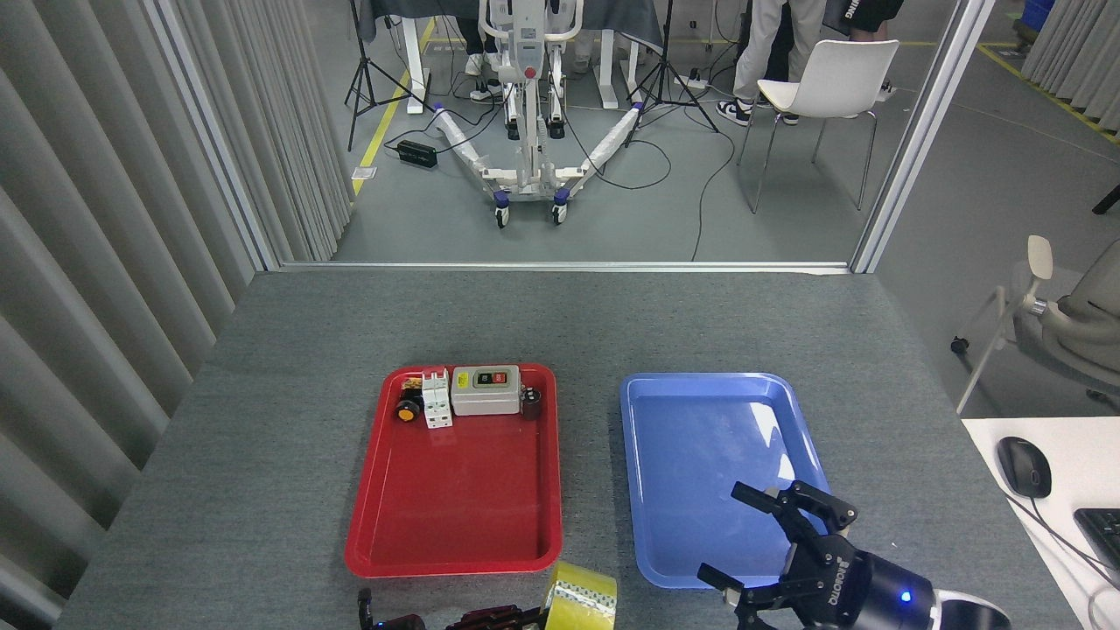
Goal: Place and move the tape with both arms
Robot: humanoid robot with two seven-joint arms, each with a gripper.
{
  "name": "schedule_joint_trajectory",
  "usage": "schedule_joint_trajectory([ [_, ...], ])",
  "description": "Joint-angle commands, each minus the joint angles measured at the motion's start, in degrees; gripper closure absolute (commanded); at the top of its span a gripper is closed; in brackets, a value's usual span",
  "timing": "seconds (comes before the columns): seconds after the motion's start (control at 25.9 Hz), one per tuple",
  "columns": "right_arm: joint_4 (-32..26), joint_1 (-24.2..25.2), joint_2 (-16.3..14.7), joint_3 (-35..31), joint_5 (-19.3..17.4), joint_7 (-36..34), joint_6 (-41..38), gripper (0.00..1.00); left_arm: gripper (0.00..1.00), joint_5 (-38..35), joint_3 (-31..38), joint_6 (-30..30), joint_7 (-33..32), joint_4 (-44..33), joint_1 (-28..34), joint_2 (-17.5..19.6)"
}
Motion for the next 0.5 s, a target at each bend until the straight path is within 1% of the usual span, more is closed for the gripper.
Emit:
schedule_joint_trajectory([
  [0.0, -1.0, -2.8, 0.6, 6.6, 5.1, -0.1, 2.3, 0.08, 0.84, -0.8, -1.0, 0.5, 0.2, -1.3, 1.0, -1.4],
  [0.08, -2.6, -2.8, -0.2, 7.8, 6.7, -0.1, 2.1, 0.08, 0.84, -1.1, -0.9, 0.7, 0.2, -1.2, 1.0, -1.5],
  [0.12, -3.6, -2.7, -1.3, 8.7, 7.1, -0.2, 2.0, 0.08, 0.84, -1.2, -0.9, 0.7, 0.2, -0.9, 1.0, -1.5],
  [0.19, -4.5, -2.5, -5.2, 10.2, 7.2, -1.4, 1.3, 0.08, 0.84, -1.4, -0.8, 0.7, 0.2, -0.8, 0.9, -1.4],
  [0.27, -4.3, -2.7, -6.6, 10.6, 7.2, -3.2, 0.1, 0.07, 0.84, -1.5, -0.7, 0.7, 0.2, -0.9, 1.0, -1.3],
  [0.35, -4.3, -2.8, -6.6, 10.8, 7.2, -3.6, -0.8, 0.07, 0.84, -1.5, -0.6, 0.7, 0.2, -0.9, 1.0, -1.3],
  [0.43, -4.3, -2.8, -5.3, 10.8, 7.2, -3.6, -1.6, 0.07, 0.84, -1.5, -0.5, 0.7, 0.2, -0.9, 0.9, -1.3],
  [0.46, -4.3, -2.9, -3.7, 10.8, 7.2, -3.4, -1.9, 0.07, 0.84, -1.5, -0.4, 0.7, 0.2, -0.9, 0.9, -1.3],
])
